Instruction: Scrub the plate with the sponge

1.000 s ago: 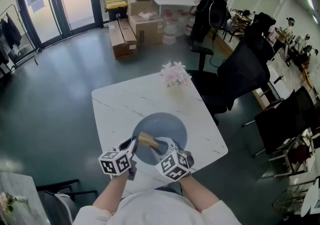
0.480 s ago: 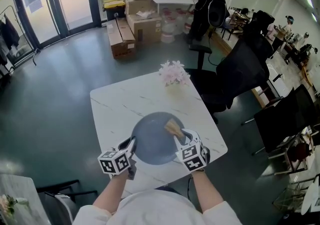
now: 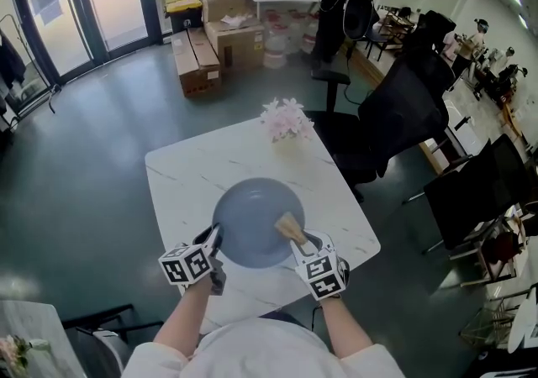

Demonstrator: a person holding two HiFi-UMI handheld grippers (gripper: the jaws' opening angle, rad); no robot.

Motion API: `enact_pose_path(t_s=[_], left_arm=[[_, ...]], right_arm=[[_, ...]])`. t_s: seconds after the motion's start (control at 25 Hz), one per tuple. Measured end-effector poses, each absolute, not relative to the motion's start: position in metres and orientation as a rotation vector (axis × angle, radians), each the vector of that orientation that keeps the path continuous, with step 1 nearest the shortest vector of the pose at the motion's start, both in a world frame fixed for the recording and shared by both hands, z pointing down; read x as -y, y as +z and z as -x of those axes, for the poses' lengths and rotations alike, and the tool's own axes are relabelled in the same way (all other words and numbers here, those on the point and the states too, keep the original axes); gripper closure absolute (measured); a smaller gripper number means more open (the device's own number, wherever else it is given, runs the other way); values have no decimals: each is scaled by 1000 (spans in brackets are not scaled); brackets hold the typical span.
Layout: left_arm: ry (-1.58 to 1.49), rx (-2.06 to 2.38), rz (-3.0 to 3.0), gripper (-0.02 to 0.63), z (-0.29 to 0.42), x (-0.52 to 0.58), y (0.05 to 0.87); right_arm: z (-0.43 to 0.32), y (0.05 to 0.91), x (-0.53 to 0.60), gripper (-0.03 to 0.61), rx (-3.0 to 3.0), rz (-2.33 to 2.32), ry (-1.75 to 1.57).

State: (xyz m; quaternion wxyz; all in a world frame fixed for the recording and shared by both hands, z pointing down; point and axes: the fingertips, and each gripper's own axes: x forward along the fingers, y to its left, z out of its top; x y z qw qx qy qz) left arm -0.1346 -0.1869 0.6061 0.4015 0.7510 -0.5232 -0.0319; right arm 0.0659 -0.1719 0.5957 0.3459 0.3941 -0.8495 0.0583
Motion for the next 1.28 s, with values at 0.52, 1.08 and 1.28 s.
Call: enact_pose_path(t_s=[0.52,1.08,1.28], left_arm=[[-15,1307,-1794,569,130,196,651],[107,1279,-1660,569,114,208,712],[97,1276,-1609,569,112,210,723]], right_arm=[[-72,600,157,453,2202,-1031,182],[-86,619,133,453,2175,-1051,283],[-90,621,132,453,2168,-1057,295]])
